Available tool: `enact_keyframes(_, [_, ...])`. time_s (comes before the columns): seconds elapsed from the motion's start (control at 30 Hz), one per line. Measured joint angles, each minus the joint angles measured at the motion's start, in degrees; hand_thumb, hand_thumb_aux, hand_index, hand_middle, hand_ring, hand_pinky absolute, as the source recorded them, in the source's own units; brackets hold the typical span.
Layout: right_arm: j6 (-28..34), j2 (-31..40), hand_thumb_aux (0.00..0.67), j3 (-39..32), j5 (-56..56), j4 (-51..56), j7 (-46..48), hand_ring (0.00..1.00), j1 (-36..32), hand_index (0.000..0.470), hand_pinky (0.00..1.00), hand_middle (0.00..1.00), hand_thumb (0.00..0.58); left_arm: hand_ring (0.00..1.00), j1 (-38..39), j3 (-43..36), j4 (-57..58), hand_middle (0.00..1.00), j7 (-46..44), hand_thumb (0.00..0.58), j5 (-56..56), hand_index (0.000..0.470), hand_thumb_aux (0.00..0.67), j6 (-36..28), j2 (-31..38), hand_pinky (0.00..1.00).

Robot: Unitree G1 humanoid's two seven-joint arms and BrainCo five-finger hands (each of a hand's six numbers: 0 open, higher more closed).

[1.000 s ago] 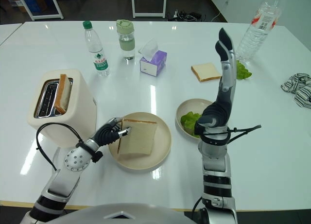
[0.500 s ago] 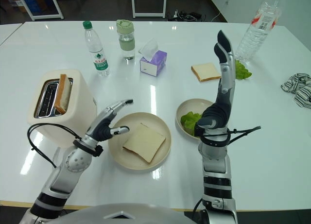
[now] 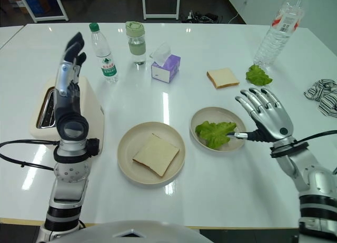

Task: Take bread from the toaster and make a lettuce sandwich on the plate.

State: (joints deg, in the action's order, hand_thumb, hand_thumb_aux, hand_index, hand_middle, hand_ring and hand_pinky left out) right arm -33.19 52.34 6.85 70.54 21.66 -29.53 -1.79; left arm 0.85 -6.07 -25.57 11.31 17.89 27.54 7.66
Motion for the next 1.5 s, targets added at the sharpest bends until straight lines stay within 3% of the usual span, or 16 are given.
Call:
enact_keyframes(0.23, [6.0,4.7,0.000,-16.4,9.5,10.7,-5.0,0.00,-9.3,0.000,0.00,0.00,0.000,0.00,0.8,0.6,0.2,0.00,-2.1,0.000,-0.7,0.000,0.000,0.4,-0.3,0.00])
enact_keyframes(0.5, [10.8,6.1,0.000,-29.7,13.8,23.8,-14.3,0.00,-21.3,0.000,0.00,0.00,0.000,0.00,1.2,1.0,0.7,0.00,-3.6,0.000,-1.2,0.000,0.000,0.6,-0.9,0.00])
enact_keyframes(0.87, [15.2,4.2,0.000,-42.4,14.5,29.0,-21.4,0.00,-27.4,0.000,0.00,0.00,0.000,0.00,1.2,1.8,1.3,0.00,-5.7,0.000,-2.3,0.000,0.000,0.7,-1.0,0.00])
enact_keyframes(1.4, [16.3,-1.2,0.000,-53.2,14.8,36.5,-24.6,0.00,-34.1,0.000,0.00,0.00,0.000,0.00,2.0,3.1,1.7,0.00,-7.9,0.000,-4.0,0.000,0.000,0.8,-0.6,0.00])
enact_keyframes(1.43, [15.9,-1.6,0.670,-53.8,14.5,37.0,-24.6,0.00,-34.6,0.470,0.00,0.00,0.580,0.00,2.3,3.1,1.7,0.00,-8.0,0.000,-4.1,0.000,0.000,0.8,-0.6,0.00])
enact_keyframes(1.5, [14.1,-2.5,0.670,-54.5,13.1,37.8,-24.3,0.00,-35.2,0.470,0.00,0.00,0.580,0.00,2.7,3.2,1.7,0.00,-8.2,0.000,-4.1,0.000,0.000,0.8,-0.6,0.00])
